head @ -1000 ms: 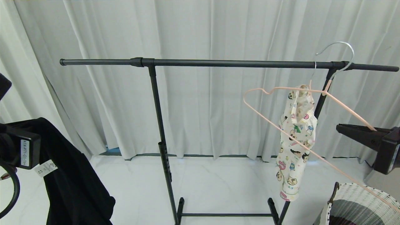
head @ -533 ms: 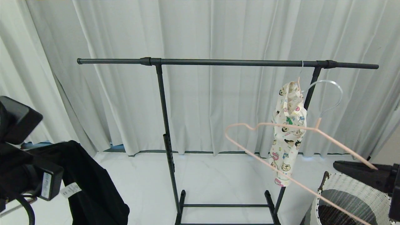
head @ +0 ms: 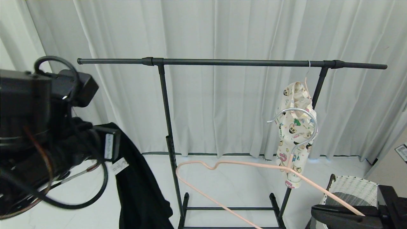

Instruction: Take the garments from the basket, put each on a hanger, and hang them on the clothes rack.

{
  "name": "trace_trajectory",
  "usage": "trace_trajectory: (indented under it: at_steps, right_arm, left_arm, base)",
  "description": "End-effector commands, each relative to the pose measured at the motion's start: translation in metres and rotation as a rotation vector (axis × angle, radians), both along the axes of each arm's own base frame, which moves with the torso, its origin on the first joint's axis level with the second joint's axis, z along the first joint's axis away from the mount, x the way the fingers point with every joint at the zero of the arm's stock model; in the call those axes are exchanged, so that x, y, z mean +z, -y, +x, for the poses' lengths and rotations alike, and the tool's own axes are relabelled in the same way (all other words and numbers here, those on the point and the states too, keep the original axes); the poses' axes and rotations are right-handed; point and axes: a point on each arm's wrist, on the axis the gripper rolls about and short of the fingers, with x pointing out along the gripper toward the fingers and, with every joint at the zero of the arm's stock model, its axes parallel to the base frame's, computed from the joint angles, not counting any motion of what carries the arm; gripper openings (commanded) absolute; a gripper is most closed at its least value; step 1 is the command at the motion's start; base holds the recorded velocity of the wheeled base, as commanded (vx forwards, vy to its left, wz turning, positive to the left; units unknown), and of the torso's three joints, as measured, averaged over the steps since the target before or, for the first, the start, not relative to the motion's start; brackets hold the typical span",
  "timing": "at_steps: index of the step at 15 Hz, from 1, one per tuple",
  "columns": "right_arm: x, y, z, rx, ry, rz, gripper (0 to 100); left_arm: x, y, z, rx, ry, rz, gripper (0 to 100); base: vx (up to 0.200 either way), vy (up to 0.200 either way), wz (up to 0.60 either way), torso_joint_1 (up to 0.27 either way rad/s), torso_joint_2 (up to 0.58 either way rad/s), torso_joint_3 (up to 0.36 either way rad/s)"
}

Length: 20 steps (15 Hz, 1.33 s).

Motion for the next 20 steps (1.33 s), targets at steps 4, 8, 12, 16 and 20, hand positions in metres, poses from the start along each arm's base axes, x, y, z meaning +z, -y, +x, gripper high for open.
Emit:
trace_trajectory:
  at_steps: [4, 8, 12, 16, 20]
  right_arm:
    - [0.006, -0.043, 0.015, 0.056, -0.032, -0.016, 0]
    - [0.002, -0.072, 0.032, 0.049, -0.012, 0.026, 0]
    - [-0.002, -0.093, 0.047, 0.010, 0.010, 0.047, 0]
    - [0.002, -0.102, 0.054, -0.039, 0.035, 0.080, 0]
    - [0.009, -0.106, 0.058, -0.048, 0.049, 0.102, 0]
  left_arm:
    - [-0.003, 0.031, 0.047, 0.067, -0.024, -0.083, 0]
    - [-0.001, 0.032, 0.045, 0.074, -0.013, -0.116, 0]
    - [0.000, 0.034, 0.043, 0.063, -0.012, -0.126, 0]
    - [0.000, 0.033, 0.043, 0.076, -0.010, -0.137, 0]
    - [0.000, 0.038, 0.041, 0.069, -0.007, -0.144, 0]
  base:
    - [0.000, 0.000, 0.00, 0.000, 0.00, 0.000]
    - [0.000, 0.000, 0.00, 0.000, 0.00, 0.000]
    - [0.000, 0.000, 0.00, 0.000, 0.00, 0.000]
    - [0.000, 0.000, 0.00, 0.000, 0.00, 0.000]
    - [0.000, 0.000, 0.00, 0.000, 0.00, 0.000]
